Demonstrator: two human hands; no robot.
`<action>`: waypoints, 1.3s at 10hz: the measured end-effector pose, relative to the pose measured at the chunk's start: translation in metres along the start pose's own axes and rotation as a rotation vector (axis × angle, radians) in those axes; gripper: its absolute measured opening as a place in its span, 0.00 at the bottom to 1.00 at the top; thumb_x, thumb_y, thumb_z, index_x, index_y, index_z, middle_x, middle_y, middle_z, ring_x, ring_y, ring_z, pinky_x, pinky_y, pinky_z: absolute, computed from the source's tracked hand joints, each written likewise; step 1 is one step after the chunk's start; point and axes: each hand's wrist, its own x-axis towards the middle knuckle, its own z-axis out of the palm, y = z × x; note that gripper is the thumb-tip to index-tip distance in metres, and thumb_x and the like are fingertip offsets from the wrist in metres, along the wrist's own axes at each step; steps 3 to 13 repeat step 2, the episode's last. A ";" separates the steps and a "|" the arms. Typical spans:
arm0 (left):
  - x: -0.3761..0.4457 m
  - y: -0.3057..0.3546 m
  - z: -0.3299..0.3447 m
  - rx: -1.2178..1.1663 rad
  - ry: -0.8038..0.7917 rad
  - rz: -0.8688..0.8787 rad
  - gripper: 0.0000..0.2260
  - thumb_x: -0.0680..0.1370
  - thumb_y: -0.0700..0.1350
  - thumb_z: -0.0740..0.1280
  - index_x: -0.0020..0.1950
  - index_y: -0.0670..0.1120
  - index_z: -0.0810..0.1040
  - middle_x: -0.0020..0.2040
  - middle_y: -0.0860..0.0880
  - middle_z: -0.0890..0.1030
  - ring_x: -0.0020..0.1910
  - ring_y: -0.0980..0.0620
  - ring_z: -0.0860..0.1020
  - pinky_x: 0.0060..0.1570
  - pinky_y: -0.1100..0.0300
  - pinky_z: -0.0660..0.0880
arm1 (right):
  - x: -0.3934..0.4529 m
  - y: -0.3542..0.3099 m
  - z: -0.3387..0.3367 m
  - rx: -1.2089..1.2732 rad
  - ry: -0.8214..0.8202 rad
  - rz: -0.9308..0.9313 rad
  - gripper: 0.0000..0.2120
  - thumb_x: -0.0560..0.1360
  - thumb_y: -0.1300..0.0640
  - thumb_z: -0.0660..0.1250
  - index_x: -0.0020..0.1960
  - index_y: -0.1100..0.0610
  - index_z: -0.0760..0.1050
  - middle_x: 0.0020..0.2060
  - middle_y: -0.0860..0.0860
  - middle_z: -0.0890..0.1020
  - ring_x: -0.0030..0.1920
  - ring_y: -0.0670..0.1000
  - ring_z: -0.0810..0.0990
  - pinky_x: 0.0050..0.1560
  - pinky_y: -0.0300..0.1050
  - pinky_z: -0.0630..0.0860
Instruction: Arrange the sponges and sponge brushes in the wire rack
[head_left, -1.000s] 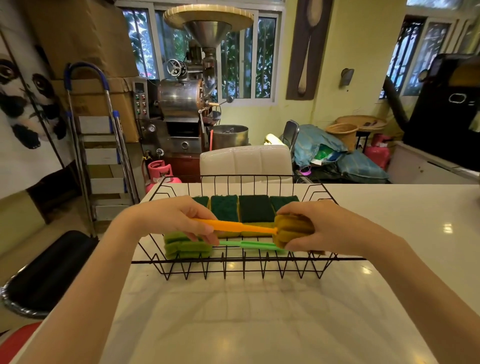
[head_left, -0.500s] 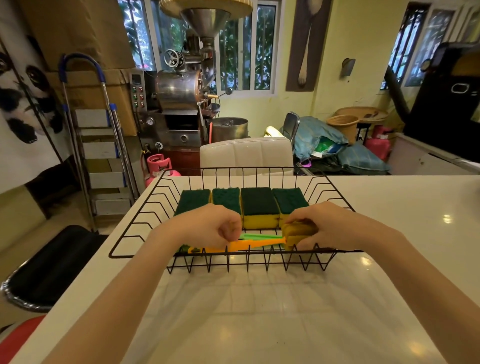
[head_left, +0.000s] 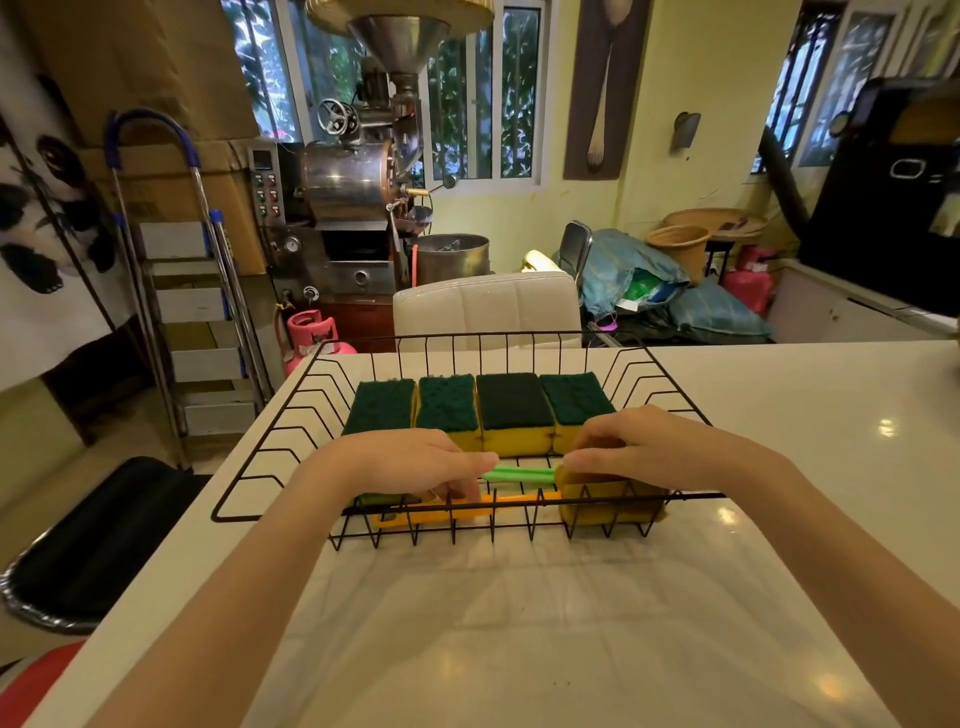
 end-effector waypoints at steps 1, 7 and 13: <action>-0.005 0.000 -0.006 -0.085 -0.019 0.036 0.22 0.78 0.56 0.49 0.59 0.46 0.75 0.57 0.51 0.77 0.58 0.53 0.75 0.65 0.58 0.68 | -0.008 -0.006 -0.013 -0.026 0.043 -0.034 0.13 0.74 0.45 0.62 0.56 0.48 0.74 0.53 0.47 0.80 0.52 0.46 0.77 0.48 0.36 0.73; -0.011 -0.002 -0.014 -0.161 0.150 0.115 0.18 0.78 0.56 0.51 0.54 0.51 0.76 0.57 0.53 0.78 0.59 0.56 0.75 0.66 0.55 0.68 | -0.032 -0.018 -0.033 0.028 0.311 -0.142 0.15 0.74 0.47 0.62 0.60 0.45 0.72 0.53 0.41 0.78 0.50 0.38 0.75 0.47 0.30 0.71; -0.011 -0.002 -0.014 -0.161 0.150 0.115 0.18 0.78 0.56 0.51 0.54 0.51 0.76 0.57 0.53 0.78 0.59 0.56 0.75 0.66 0.55 0.68 | -0.032 -0.018 -0.033 0.028 0.311 -0.142 0.15 0.74 0.47 0.62 0.60 0.45 0.72 0.53 0.41 0.78 0.50 0.38 0.75 0.47 0.30 0.71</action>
